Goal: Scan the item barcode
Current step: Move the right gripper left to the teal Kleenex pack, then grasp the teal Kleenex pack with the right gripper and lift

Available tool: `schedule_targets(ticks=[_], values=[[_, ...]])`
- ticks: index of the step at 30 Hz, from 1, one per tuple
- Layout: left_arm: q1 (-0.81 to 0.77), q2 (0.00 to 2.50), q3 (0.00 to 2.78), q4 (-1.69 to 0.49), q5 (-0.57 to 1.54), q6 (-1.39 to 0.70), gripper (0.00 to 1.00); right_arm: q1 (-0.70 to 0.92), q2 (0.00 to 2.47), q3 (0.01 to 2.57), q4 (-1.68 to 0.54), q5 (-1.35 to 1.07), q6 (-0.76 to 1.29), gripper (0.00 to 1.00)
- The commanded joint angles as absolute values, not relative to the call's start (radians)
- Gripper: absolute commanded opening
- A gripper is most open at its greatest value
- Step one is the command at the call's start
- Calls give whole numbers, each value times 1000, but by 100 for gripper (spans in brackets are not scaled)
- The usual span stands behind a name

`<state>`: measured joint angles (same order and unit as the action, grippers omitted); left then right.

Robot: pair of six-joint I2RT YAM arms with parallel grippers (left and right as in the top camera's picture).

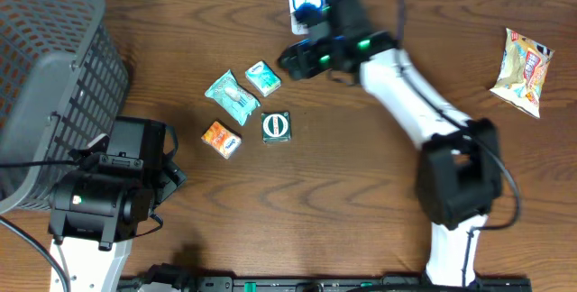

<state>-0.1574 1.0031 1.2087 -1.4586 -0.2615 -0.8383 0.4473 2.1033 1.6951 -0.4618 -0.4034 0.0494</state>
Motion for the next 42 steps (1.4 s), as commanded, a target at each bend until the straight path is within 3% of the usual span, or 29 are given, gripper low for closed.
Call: schedule_targets(ticks=[1,3,9,15,26,33,42], values=[[-154,999,1228,-1461,-278,-847,98,497,2156,1700,-414,-353,75,68],[-154,999,1228,-1462,-278,-848,98,531,2194,1700,-371,-302,81,60],[-154,999,1228,-1461,-278,-847,98,597,2266,1700,-313,-118,93,50],[-154,999,1228,-1461,-278,-848,97,621,2330,1700,-308,-65,93,48],[-154,999,1228,-1461,-278,-848,98,616,2288,1701,-539,177,94,1],[-154,999,1228,-1461,-278,-848,97,582,2162,1701,-734,156,172,1],[-154,999,1228,-1462,-278,-848,98,448,2095,1700,-927,-248,168,1]])
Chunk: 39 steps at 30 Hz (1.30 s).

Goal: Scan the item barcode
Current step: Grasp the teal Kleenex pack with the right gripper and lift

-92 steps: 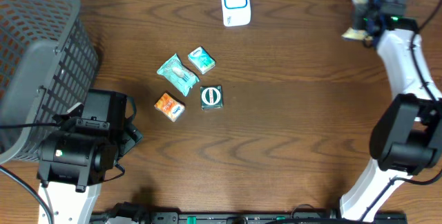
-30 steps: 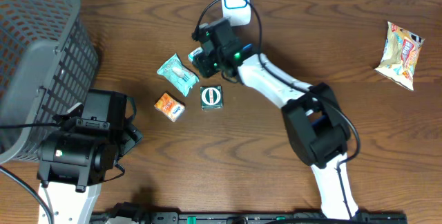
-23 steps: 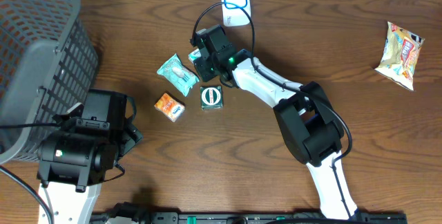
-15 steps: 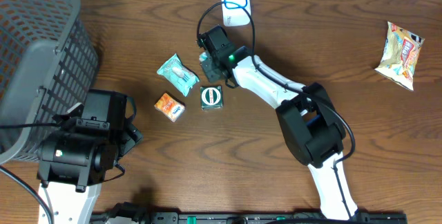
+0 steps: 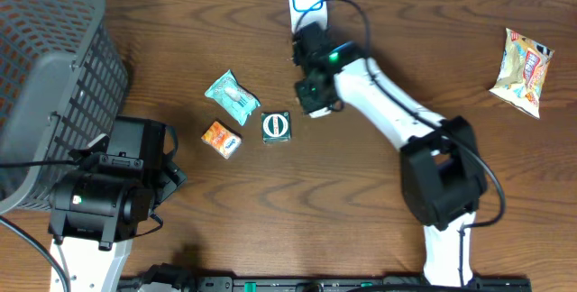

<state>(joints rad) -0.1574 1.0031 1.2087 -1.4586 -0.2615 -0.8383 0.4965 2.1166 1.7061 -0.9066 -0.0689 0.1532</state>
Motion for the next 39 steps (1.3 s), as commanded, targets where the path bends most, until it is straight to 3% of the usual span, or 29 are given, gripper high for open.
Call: schedule_targets(ticks=[1,5,10,16,20,28,39], values=[[-154,999,1228,-1461,-278,-848,98,429,2095,1699,-938,-289,160,1],[-154,999,1228,-1461,-278,-848,98,366,2095,1695,-984,-434,111,1],[-154,999,1228,-1461,-278,-848,98,329,2095,1689,-991,-429,30,2],[-154,999,1228,-1461,-278,-847,97,359,2094,1689,-952,-385,17,24],[-154,999,1228,-1461,-278,-848,98,414,2095,1688,-939,-208,18,45],[-154,999,1228,-1461,-278,-848,97,554,2101,1687,-936,165,59,59],[-154,999,1228,-1461,-278,-848,98,633,2133,1686,-905,198,59,63]])
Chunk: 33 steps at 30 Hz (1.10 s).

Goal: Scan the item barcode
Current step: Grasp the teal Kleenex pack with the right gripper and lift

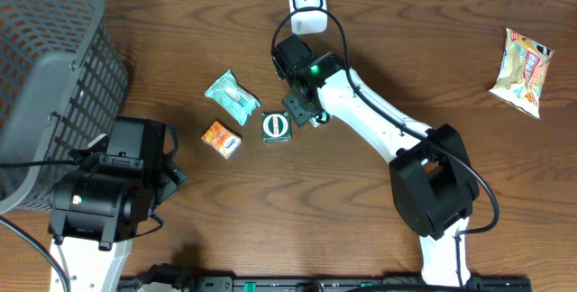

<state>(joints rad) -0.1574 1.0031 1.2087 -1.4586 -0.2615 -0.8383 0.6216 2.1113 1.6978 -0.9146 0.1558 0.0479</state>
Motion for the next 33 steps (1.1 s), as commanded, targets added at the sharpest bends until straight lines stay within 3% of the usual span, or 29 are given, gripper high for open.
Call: schedule_targets(ticks=[1,7,11,23,27,30,33], values=[[-154,999,1228,-1461,-278,-848,98,635,2139,1686,-900,206,59,63],[-154,999,1228,-1461,-278,-848,98,636,2172,1686,-875,226,59,59],[-154,999,1228,-1461,-278,-847,98,641,2199,1686,-871,226,59,48],[-154,999,1228,-1462,-278,-847,97,643,2284,1684,-875,226,58,46],[-154,999,1228,-1461,-278,-848,98,642,2286,1685,-887,213,59,22],[-154,999,1228,-1461,-278,-848,98,640,2275,1699,-907,167,59,19],[-154,999,1228,-1461,-278,-848,98,623,2251,1728,-949,115,59,9]])
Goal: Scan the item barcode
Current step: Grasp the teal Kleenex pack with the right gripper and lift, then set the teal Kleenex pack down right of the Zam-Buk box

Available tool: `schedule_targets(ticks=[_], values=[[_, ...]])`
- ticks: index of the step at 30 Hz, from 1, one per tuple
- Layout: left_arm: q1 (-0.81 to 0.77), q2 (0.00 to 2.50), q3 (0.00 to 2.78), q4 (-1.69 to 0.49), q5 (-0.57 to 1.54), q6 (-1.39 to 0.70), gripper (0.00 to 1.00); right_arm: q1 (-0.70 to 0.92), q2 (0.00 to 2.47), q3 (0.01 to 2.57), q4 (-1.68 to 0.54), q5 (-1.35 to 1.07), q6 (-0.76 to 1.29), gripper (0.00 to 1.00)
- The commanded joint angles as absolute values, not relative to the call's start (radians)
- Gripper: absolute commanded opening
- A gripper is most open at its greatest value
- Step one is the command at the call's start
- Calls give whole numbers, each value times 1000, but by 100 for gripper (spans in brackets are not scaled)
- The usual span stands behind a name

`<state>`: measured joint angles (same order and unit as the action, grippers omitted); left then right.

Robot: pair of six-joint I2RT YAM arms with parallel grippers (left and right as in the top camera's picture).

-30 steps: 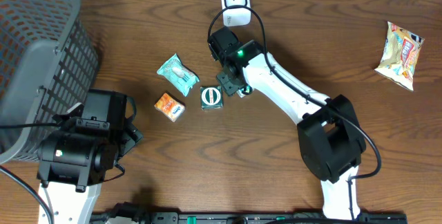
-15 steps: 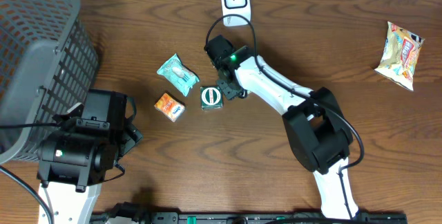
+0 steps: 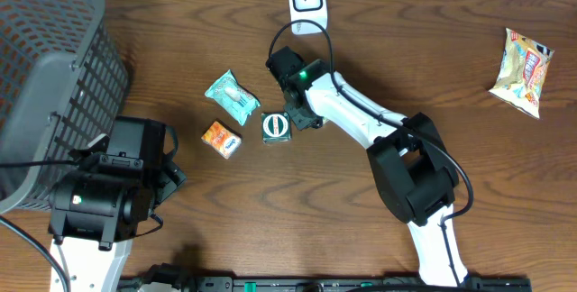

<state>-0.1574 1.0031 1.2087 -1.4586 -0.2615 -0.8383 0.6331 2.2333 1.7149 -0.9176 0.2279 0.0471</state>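
The white barcode scanner stands at the table's far edge. My right arm reaches in from the right, and the right gripper (image 3: pixel 296 112) points down just right of a green-and-white round-label item (image 3: pixel 275 126). The wrist hides its fingers, so anything held is hidden. A teal packet (image 3: pixel 232 92) and an orange packet (image 3: pixel 221 139) lie to the left of it. My left gripper (image 3: pixel 173 175) rests at the near left, its jaws unclear from above.
A large grey mesh basket (image 3: pixel 50 76) fills the left side. A yellow snack bag (image 3: pixel 521 68) lies at the far right. The scanner's cable loops over the right arm near the wrist.
My right wrist has shifted slightly left and toward the near side, closer to the green-and-white item. The packets and the left arm have not moved.
First my right gripper was up by the scanner with a small teal box at its tip. Then the box no longer showed and the gripper stood lower, mid-table. It then came beside the green-and-white item and is now closer still.
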Motion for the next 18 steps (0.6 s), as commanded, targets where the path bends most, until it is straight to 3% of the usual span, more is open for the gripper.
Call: schedule_targets(ticks=[1,2,8,18], values=[[-154,999,1228,-1461,-278,-848,98,612,2241,1739,-962,88,59,6],[-154,999,1228,-1461,-278,-848,98,599,2227,1752,-977,51,59,1],[-154,999,1228,-1461,-278,-847,98,496,2187,1781,-1016,-265,35,1],[-154,999,1228,-1461,-278,-847,98,276,2191,1727,-1048,-1000,-157,1]])
